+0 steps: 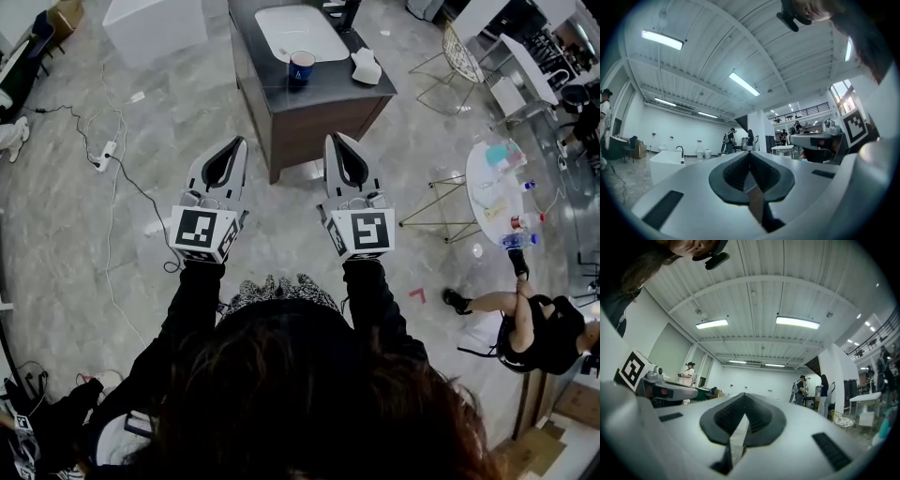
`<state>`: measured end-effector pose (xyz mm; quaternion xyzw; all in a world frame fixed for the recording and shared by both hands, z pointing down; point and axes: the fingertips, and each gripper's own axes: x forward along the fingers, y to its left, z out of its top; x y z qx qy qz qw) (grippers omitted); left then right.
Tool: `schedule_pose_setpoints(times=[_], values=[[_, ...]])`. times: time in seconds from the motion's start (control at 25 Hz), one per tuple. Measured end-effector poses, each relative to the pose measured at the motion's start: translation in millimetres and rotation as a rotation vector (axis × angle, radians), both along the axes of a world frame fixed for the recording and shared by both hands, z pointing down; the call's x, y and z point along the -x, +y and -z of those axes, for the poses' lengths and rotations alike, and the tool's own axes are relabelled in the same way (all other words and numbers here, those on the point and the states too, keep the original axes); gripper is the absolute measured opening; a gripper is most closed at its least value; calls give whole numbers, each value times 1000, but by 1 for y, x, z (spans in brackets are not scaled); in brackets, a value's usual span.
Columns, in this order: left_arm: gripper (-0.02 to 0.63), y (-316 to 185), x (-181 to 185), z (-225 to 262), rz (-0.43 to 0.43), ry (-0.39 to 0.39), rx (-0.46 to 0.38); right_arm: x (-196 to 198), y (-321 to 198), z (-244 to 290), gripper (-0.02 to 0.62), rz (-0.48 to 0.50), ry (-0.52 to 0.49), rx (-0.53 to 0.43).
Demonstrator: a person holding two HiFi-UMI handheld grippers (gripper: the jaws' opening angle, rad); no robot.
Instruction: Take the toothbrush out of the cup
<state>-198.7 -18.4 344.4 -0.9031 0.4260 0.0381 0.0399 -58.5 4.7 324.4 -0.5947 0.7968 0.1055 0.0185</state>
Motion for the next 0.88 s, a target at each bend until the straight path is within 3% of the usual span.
schedule_pose_setpoints(times=[0.32,0.88], values=[[8,-21,-24,-4,-60,15,12,-17,-21,-1,5,-26,-6,19],[8,-85,-84,-22,21,-15,28,-71,-98,-7,5,61,3,20]])
